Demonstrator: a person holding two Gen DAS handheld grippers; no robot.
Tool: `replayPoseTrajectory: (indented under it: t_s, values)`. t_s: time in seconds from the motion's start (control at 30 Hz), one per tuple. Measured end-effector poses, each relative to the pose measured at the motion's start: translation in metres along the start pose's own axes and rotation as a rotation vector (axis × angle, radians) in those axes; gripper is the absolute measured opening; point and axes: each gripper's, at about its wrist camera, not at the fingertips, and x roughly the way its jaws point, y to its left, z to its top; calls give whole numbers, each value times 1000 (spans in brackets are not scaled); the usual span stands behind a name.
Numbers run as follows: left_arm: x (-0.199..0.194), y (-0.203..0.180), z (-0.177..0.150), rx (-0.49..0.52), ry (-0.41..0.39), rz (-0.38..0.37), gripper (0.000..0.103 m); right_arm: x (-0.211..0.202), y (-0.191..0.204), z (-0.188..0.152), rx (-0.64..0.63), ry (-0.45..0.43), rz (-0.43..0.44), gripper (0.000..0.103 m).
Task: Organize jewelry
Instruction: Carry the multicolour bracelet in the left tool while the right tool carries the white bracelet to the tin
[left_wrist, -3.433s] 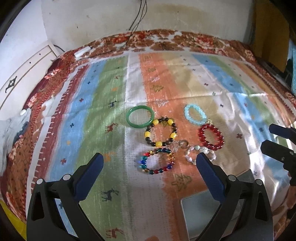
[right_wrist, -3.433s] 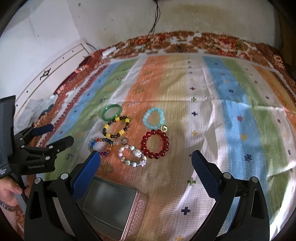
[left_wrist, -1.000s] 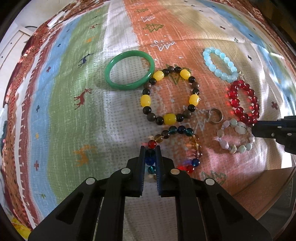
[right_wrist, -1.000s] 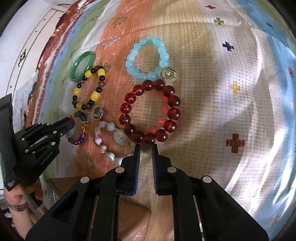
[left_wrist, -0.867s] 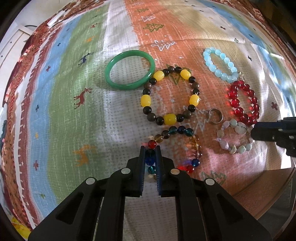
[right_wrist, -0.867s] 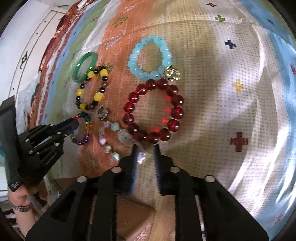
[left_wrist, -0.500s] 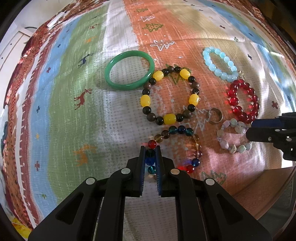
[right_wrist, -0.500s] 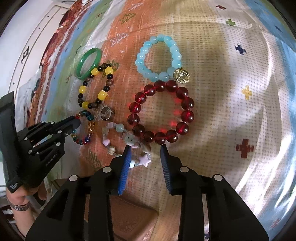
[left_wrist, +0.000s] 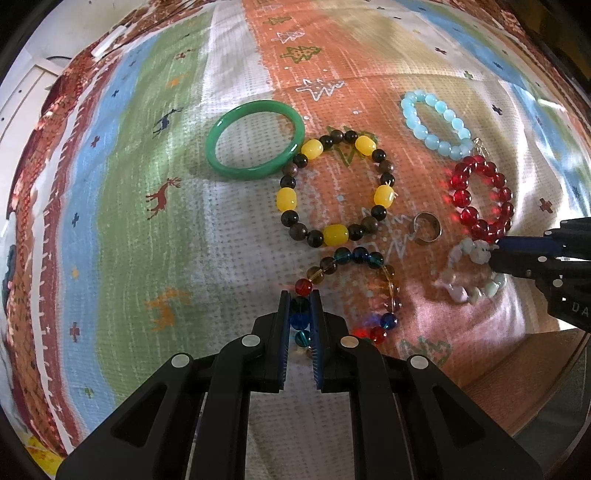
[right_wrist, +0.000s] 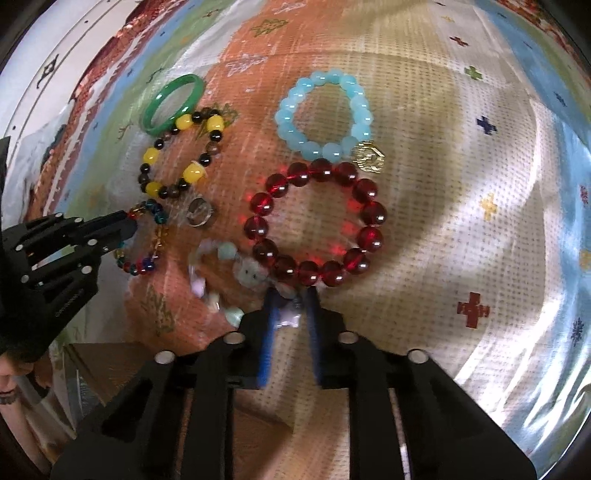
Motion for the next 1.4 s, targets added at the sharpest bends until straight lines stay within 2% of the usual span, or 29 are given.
replayPoseTrajectory:
  t_s: [0.23, 0.47, 0.77, 0.93, 1.27, 1.4]
  values:
    - [-19, 10, -3, -69, -46, -78, 9, -18, -5, -10, -17, -44, 38, 15]
    - [-43, 4, -14, -79, -97, -127, 9, -54, 8, -20, -49, -150, 31, 15]
    - [-70, 3, -16, -111, -185, -160, 9, -92, -1, -29, -37, -299, 21, 15]
    - [-76, 1, -19, -106, -205, -176, 9, -102, 8, -34, -73, -345, -13, 15]
    - [-110, 0, -27, -97, -304, -213, 9, -134, 23, -55, -116, -491, -99, 15]
    - [-121, -6, -33, -70, -334, -225, 9, -142, 30, -64, -153, -529, -96, 15]
